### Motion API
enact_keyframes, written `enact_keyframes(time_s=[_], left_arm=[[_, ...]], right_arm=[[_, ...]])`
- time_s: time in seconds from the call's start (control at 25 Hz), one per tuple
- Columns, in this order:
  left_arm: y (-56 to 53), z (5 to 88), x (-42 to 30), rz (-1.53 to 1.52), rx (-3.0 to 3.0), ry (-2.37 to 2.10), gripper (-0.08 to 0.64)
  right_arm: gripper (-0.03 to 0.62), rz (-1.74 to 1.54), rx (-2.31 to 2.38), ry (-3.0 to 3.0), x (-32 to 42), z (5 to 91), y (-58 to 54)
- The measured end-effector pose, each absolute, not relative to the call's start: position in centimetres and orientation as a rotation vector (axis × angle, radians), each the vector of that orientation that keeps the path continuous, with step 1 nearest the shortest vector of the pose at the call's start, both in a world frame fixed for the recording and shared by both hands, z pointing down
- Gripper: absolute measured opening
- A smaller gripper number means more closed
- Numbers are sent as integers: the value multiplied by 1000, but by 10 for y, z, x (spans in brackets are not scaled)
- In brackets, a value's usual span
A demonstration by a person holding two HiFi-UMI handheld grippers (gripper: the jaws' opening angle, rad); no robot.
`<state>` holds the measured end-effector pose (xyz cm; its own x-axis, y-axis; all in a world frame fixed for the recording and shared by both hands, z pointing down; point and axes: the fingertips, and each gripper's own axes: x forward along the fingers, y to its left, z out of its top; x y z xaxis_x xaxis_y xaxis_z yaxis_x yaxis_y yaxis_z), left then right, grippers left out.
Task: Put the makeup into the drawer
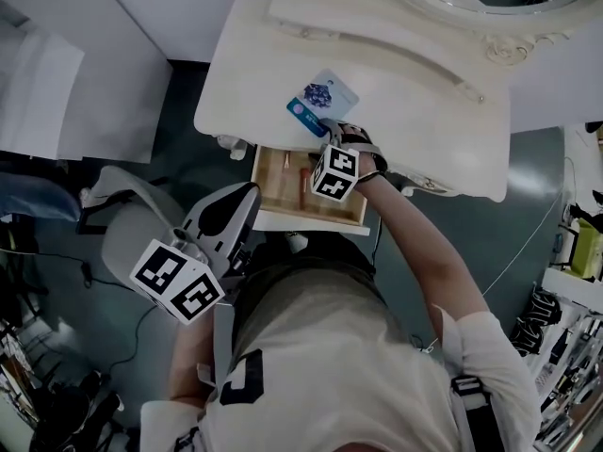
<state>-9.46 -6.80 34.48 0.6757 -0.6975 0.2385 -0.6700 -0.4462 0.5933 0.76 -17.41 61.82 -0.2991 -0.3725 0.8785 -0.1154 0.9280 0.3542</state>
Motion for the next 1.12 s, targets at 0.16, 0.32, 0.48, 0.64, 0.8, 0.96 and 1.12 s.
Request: enact_keyframes(time_s=[0.16,0.32,0.48,0.64,0.8,0.96,1.12], left_arm=[[-69,349,-95,-46,2204,-1046,58],[-71,346,-89,-48,2223,-1018,58],[-72,343,-86,-48,2241,-994,58],[-69,344,-88,-39,2249,-982,58],[-66,342,-90,-44,2259,-980,58],[-62,342,-97,-50,2261,-986,58],[-60,340,-100,-58,2262,-991,58]], right_arm=[[333,-313,387,-1864,6,616,-174],[331,-330,388,-1862,7,615,-160],[314,-360,425,-1866,10,613,-149],[152,-416,499,-1859,13,605,-151],[122,-430,512,-1856,14,603,-148],[48,-406,522,-1885,9,598,-140],[28,-281,526,-1918,10,595,-132]])
